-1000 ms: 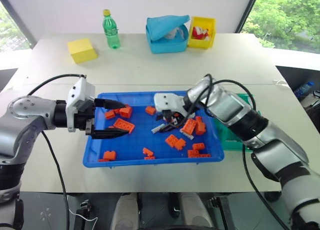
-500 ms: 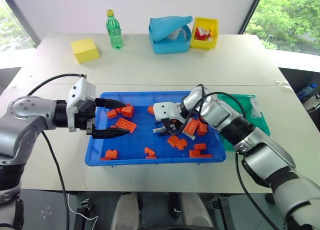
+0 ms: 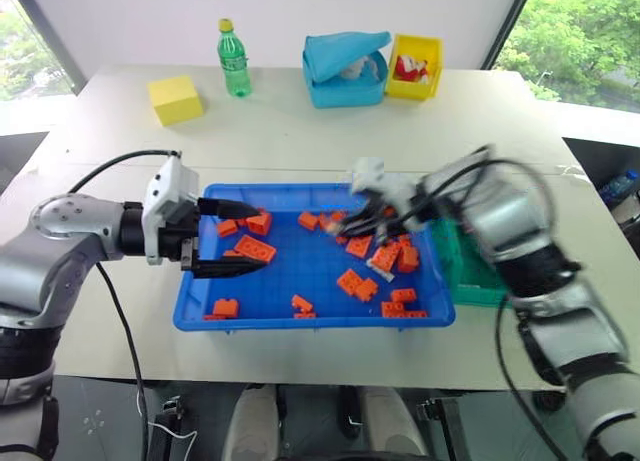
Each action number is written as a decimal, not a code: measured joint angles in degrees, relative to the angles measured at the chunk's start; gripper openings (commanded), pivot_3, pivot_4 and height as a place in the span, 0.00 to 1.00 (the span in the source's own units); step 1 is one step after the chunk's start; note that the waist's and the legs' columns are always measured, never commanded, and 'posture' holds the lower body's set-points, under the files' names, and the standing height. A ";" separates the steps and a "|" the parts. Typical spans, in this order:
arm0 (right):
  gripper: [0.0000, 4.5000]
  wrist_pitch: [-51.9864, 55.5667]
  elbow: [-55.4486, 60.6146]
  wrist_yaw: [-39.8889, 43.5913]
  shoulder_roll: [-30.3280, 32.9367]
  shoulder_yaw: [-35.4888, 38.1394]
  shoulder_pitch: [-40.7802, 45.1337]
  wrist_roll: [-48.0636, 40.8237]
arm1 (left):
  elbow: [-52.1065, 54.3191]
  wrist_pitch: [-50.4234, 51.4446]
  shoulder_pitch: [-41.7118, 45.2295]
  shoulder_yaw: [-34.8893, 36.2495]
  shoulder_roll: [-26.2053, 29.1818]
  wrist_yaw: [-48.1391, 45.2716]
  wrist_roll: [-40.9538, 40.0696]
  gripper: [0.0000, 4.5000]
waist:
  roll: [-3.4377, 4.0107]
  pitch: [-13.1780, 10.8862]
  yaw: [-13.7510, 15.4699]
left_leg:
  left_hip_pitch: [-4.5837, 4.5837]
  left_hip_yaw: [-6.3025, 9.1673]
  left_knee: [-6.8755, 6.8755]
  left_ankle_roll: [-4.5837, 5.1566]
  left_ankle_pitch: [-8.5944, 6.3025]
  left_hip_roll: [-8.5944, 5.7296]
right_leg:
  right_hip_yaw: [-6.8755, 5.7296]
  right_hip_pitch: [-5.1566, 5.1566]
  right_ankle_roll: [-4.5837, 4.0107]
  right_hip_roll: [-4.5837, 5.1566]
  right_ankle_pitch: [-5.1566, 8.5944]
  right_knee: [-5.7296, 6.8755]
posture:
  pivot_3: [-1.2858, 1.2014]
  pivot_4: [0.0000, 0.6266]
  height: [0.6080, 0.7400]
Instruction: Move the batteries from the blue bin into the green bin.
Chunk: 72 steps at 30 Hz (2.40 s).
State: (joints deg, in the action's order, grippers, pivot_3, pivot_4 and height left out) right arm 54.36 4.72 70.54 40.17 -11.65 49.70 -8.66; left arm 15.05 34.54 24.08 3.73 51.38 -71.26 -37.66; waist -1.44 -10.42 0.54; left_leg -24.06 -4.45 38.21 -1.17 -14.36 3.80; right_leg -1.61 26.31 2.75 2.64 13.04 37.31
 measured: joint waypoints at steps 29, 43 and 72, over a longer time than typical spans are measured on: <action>0.82 -1.59 17.68 -9.05 14.22 2.86 -12.86 -9.44 | -5.18 -2.21 5.41 -4.97 -3.56 -3.51 2.77 1.00 | 0.01 -0.01 -1.11 | -0.05 0.02 0.00 0.02 0.00 -0.03 | 0.11 0.01 0.03 -0.03 0.02 -0.10 | 0.52 0.24 0.97; 0.99 -51.58 -13.56 17.11 7.05 -21.58 4.70 12.11 | -0.44 -0.24 2.04 -2.42 -2.67 -0.76 1.90 1.00 | 0.01 -0.02 -1.51 | 0.01 0.01 -0.01 0.02 0.00 0.03 | 0.12 0.04 0.03 -0.13 0.01 -0.03 | 0.52 0.24 0.97; 0.35 -72.76 -47.17 18.13 -18.39 -21.55 19.28 17.58 | 4.95 2.13 -2.10 1.81 -1.02 2.55 -1.61 1.00 | 0.07 -0.05 -1.61 | 0.24 -0.02 -0.03 -0.05 0.04 0.04 | 0.12 -0.03 0.00 -0.10 0.01 0.33 | 0.52 0.24 0.97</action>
State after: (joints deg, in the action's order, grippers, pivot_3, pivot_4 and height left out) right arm -18.40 -42.44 88.68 21.78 -33.20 68.98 8.92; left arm 20.00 36.67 21.98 5.53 50.36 -68.70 -39.26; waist -1.38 -10.47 -1.07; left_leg -23.82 -4.47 38.18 -1.22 -14.32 3.84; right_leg -1.49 26.29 2.75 2.54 13.05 37.64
